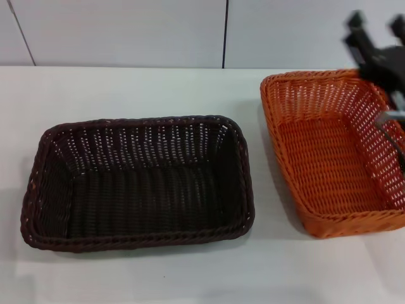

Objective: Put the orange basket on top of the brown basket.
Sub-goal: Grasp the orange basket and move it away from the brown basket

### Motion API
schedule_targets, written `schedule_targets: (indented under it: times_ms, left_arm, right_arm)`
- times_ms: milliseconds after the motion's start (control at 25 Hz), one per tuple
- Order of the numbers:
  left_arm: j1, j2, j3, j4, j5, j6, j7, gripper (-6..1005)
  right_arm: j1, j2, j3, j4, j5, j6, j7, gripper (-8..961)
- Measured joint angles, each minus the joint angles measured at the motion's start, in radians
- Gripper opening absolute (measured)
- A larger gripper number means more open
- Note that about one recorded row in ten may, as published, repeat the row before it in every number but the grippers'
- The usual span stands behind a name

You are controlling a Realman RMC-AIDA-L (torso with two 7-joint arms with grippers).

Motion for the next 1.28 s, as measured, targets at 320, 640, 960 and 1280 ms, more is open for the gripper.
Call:
schedule_targets:
  times_ms: [320,640,960,1280]
  left_arm:
    - [-0.019,-0.002,0.015,0.172,-0.1,-0.019,-0.154,667]
    - [-0.019,-0.006,0.023,0.259,-0.171,-0.096,-0.17,667]
    - [-0.023,-0.005,0.022,0.278,-0.206,-0.158,-0.17,667]
    - [-0.043,-0.005,0.024,0.283,-0.23,-0.217,-0.17,667]
  right_arm:
    - [0.173,0.005,0.315,-0.402,-0.067,-1.083,-0.01,721]
    - [0.489,0.017,0.708,-0.508,0.002,-2.019,-0.24,722]
    - [0.604,0.02,0.891,-0.482,0.057,-2.551,-0.533,721]
    - [0.59,0.035,0.885,-0.455,-0.11,-2.618,-0.602,722]
